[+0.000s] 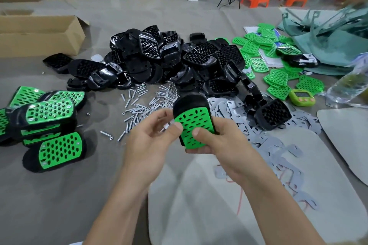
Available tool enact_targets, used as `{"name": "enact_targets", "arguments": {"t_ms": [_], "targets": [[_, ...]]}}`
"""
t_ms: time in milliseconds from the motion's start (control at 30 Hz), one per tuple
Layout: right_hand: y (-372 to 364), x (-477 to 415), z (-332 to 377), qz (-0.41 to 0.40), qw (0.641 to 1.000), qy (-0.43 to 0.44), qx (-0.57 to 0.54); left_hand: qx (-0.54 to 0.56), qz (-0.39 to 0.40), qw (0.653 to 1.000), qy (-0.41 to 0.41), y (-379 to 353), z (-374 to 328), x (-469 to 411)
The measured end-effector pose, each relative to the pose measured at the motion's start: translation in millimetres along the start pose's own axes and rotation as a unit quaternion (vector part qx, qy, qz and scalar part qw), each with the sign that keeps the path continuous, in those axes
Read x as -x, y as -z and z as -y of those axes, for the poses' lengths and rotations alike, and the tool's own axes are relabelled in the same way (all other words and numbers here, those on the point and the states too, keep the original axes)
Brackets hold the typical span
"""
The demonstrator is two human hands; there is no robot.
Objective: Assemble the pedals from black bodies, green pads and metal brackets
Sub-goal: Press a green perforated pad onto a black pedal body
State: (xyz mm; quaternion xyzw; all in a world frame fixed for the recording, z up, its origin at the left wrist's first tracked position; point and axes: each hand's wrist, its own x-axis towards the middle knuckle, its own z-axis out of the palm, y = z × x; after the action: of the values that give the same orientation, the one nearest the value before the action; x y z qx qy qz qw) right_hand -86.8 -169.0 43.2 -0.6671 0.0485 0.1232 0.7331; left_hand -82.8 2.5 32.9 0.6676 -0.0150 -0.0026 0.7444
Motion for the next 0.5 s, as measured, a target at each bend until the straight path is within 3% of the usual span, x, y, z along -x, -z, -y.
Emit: {"name": "enact_targets", "arguments": {"t_ms": [67,167,267,400,500], "targets": [[2.6,2.1,4.1,0.022,1.0,0.007,0.007,-0.034,0.033,0.999,0.0,5.3,-5.4,-7.1],[-1.0,5.4,8.2,0.043,0.999,0.014,-0.016,0.088,0.094,0.991,0.021,2.2,-11.8,-9.9],[-5.1,7.0,10.2,0.022,1.0,0.013,0.017,0.109,0.045,0.993,0.007,-8.0,-12.9,-7.4],[-2.6,2.3,4.9,-0.079,0.984,0.039,0.153,0.089,-0.016,0.996,0.016,-15.8,-6.0,-2.5],[-3.1,-2.3,5.8,-0.053,0.994,0.055,0.082,0.07,-0.024,0.997,0.012,-16.7,-3.9,-0.5]]}}
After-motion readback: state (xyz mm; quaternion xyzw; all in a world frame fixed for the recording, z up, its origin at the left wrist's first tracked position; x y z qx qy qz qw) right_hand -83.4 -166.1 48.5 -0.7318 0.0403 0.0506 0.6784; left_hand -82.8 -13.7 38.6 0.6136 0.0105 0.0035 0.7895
